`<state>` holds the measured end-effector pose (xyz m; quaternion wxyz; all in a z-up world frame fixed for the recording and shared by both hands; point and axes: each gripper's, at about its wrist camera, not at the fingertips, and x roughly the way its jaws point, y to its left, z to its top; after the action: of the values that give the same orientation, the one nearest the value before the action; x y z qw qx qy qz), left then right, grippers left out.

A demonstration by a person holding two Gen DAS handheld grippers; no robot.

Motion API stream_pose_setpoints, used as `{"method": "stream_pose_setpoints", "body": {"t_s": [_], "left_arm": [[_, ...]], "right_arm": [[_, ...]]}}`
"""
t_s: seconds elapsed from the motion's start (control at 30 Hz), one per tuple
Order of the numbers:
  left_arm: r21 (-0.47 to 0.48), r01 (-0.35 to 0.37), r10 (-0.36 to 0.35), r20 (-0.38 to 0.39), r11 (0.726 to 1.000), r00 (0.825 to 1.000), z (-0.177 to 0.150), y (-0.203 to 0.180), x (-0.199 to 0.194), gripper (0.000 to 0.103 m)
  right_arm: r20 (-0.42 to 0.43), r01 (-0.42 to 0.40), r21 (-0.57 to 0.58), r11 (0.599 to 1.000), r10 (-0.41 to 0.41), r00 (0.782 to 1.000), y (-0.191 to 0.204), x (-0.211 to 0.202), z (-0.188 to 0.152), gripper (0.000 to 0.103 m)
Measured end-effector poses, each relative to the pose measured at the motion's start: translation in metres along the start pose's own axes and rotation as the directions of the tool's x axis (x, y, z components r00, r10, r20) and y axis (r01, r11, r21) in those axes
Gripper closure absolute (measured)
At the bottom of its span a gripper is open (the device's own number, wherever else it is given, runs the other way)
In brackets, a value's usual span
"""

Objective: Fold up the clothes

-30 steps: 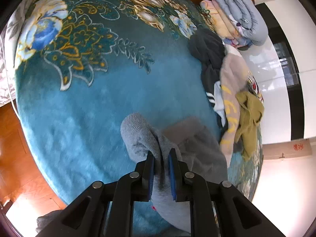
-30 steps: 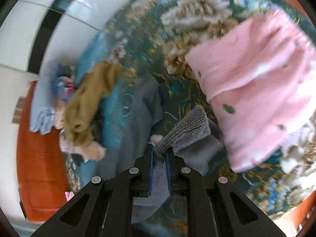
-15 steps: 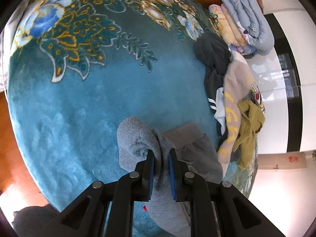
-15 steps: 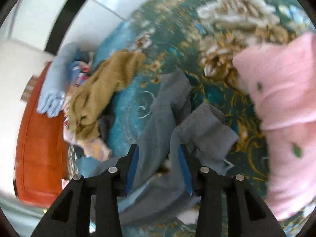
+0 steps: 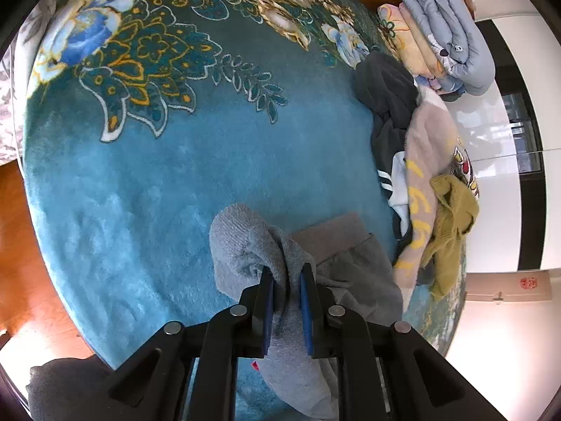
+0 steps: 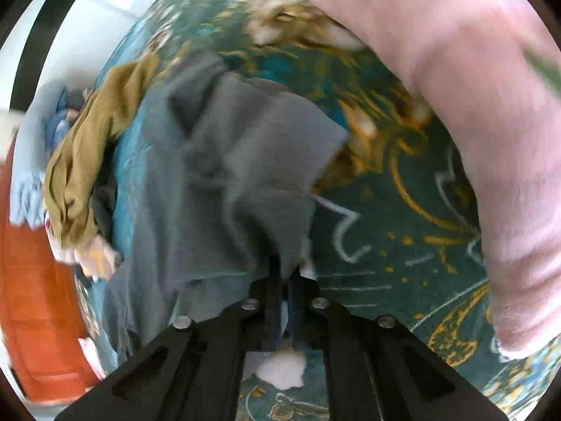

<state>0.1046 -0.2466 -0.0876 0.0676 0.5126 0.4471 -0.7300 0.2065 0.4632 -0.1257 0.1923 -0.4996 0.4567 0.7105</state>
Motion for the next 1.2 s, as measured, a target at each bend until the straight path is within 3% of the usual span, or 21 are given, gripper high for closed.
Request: {"method": "stream_pose_setpoints", "body": {"t_s": [0.13, 0.27, 0.37, 0.43, 0.5, 0.57, 0.67, 0.8, 0.87, 0.9, 0.97, 1.07, 1.13, 1.2], "left_arm": [[0.125, 0.078, -0.086, 0.061, 0.989, 0.994, -0.003, -0.029, -0.035, 0.092], [0.264, 0.171, -0.204, 0.103, 0.949, 0.973, -0.012, -0.047, -0.076, 0.092], [0.275, 0.136, -0.166, 0.087, 0.952, 0.982, -0.024, -0.026, -0.067, 0.091], [0.192, 0.076, -0.085, 0.04, 0.978, 0.996, -0.028, 0.004, -0.04, 0.092], [0.079, 0.054, -0.053, -0.015, 0.995, 0.998, -0.029, 0.035, -0.017, 0.092], [0.008, 0.078, -0.077, -0.038, 0.997, 0.996, -0.031, 0.053, -0.01, 0.092], [0.031, 0.088, -0.087, -0.027, 0.996, 0.996, -0.029, 0.047, -0.016, 0.092], [0.058, 0.093, -0.093, -0.011, 0.994, 0.996, -0.027, 0.038, -0.018, 0.092], [0.047, 0.099, -0.099, -0.008, 0.994, 0.995, -0.028, 0.039, -0.016, 0.092], [0.037, 0.105, -0.105, -0.005, 0.994, 0.995, -0.028, 0.041, -0.016, 0.092], [0.015, 0.118, -0.118, 0.001, 0.993, 0.993, -0.029, 0.044, -0.016, 0.092], [0.003, 0.122, -0.122, 0.005, 0.993, 0.993, -0.029, 0.045, -0.015, 0.092], [-0.001, 0.121, -0.121, 0.007, 0.993, 0.993, -0.03, 0.045, -0.015, 0.092], [-0.005, 0.12, -0.12, 0.009, 0.993, 0.993, -0.03, 0.046, -0.015, 0.092]], "right_arm": [[0.071, -0.085, -0.07, 0.994, 0.09, 0.993, 0.024, -0.049, 0.005, 0.101], [0.218, -0.17, -0.164, 0.972, 0.204, 0.954, 0.028, -0.134, -0.005, 0.101], [0.296, -0.112, -0.228, 0.967, 0.179, 0.938, 0.018, -0.165, -0.028, 0.101], [0.195, -0.052, -0.195, 0.979, 0.091, 0.977, -0.009, -0.138, -0.042, 0.101], [0.086, 0.027, -0.15, 0.988, -0.014, 0.996, -0.037, -0.108, -0.058, 0.101], [0.035, 0.056, -0.115, 0.992, -0.053, 0.998, -0.057, -0.083, -0.071, 0.101], [0.009, 0.08, -0.116, 0.99, -0.08, 0.997, -0.066, -0.065, -0.078, 0.101], [0.01, 0.08, -0.158, 0.984, -0.079, 0.997, -0.054, -0.08, -0.072, 0.098], [0.011, 0.077, -0.178, 0.981, -0.076, 0.997, -0.048, -0.091, -0.069, 0.082], [0.013, 0.111, -0.193, 0.975, -0.111, 0.994, -0.043, -0.101, -0.072, 0.071], [0.053, 0.163, -0.267, 0.95, -0.155, 0.987, -0.024, -0.118, -0.081, 0.07], [0.137, 0.18, -0.43, 0.885, -0.133, 0.982, 0.021, -0.135, -0.096, 0.07], [0.15, 0.125, -0.534, 0.836, -0.052, 0.987, 0.067, -0.128, -0.099, 0.069], [0.062, 0.038, -0.626, 0.779, 0.001, 0.998, 0.117, -0.094, -0.112, 0.068]]}}
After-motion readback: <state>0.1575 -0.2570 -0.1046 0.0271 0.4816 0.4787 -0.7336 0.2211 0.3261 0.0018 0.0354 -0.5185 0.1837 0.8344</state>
